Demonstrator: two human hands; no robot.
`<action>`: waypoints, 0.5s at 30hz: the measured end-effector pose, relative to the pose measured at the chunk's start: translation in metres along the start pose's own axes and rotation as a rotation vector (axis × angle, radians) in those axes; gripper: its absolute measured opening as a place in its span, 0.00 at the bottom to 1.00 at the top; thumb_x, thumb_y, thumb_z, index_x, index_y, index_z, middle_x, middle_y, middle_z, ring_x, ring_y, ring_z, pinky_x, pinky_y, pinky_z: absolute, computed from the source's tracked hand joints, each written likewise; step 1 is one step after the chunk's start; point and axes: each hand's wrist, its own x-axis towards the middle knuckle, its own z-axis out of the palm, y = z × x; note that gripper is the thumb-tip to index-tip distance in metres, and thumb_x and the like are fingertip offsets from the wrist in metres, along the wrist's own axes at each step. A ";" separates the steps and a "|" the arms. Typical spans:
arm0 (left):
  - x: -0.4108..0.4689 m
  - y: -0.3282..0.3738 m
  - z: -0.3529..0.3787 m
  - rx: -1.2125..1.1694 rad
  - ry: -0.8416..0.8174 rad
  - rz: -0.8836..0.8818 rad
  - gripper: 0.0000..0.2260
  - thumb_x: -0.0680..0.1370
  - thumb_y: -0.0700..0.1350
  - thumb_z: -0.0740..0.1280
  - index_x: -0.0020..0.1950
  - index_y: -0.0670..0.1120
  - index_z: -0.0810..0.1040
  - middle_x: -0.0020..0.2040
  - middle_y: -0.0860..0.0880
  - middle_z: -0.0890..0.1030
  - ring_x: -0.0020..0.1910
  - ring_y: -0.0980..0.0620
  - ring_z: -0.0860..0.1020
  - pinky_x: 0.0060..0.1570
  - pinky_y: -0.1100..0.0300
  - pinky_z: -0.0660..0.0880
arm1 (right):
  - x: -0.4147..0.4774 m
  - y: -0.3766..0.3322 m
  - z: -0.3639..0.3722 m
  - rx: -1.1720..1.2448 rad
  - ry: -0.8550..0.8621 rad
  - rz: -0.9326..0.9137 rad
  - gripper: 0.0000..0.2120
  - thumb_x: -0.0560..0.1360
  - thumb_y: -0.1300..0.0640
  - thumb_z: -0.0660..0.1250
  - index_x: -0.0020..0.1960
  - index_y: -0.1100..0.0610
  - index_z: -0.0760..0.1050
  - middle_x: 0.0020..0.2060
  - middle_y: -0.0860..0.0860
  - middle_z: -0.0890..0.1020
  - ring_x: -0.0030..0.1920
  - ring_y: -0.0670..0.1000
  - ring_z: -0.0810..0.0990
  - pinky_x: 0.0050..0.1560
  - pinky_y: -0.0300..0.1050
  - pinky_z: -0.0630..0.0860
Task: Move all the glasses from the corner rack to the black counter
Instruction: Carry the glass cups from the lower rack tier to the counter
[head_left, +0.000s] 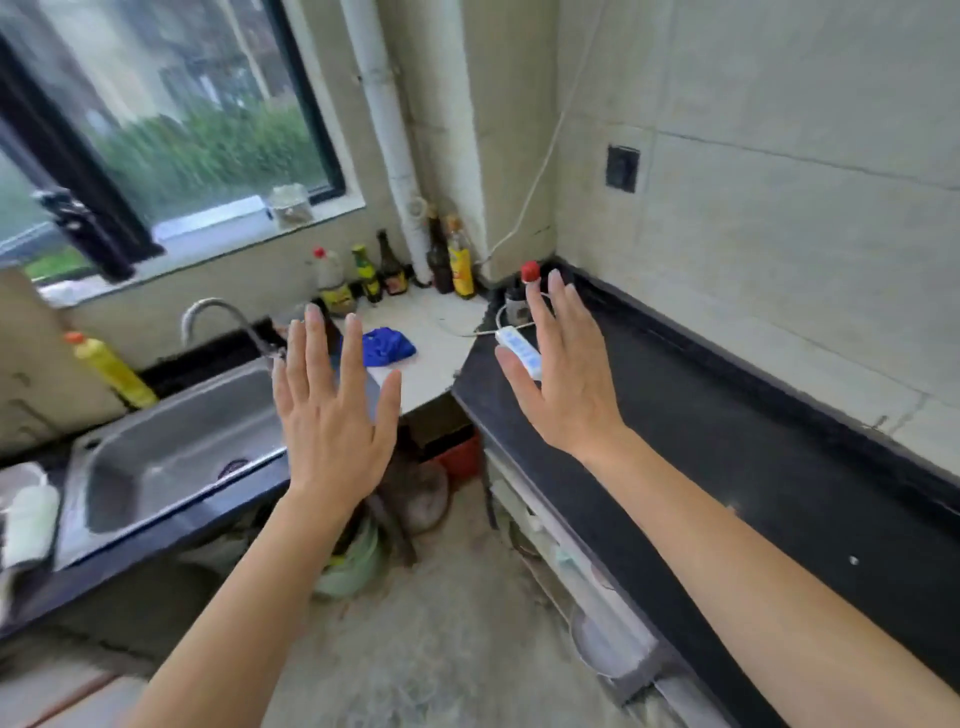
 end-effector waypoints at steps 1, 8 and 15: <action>-0.005 -0.042 -0.017 0.035 0.013 -0.043 0.29 0.83 0.58 0.55 0.81 0.46 0.57 0.81 0.39 0.53 0.80 0.38 0.52 0.75 0.37 0.54 | 0.014 -0.038 0.031 0.043 -0.024 -0.046 0.35 0.83 0.39 0.54 0.82 0.58 0.53 0.82 0.59 0.52 0.82 0.61 0.51 0.79 0.60 0.54; -0.055 -0.286 -0.123 0.266 0.070 -0.331 0.29 0.83 0.57 0.54 0.80 0.43 0.60 0.80 0.37 0.56 0.79 0.37 0.54 0.73 0.34 0.56 | 0.058 -0.290 0.209 0.252 -0.159 -0.369 0.35 0.82 0.39 0.56 0.81 0.57 0.56 0.82 0.59 0.55 0.81 0.61 0.56 0.77 0.63 0.58; -0.117 -0.429 -0.153 0.371 0.027 -0.628 0.30 0.82 0.59 0.53 0.80 0.44 0.58 0.81 0.39 0.54 0.80 0.39 0.52 0.75 0.35 0.55 | 0.061 -0.430 0.346 0.348 -0.350 -0.590 0.35 0.82 0.39 0.58 0.81 0.56 0.56 0.82 0.59 0.54 0.81 0.60 0.54 0.78 0.62 0.57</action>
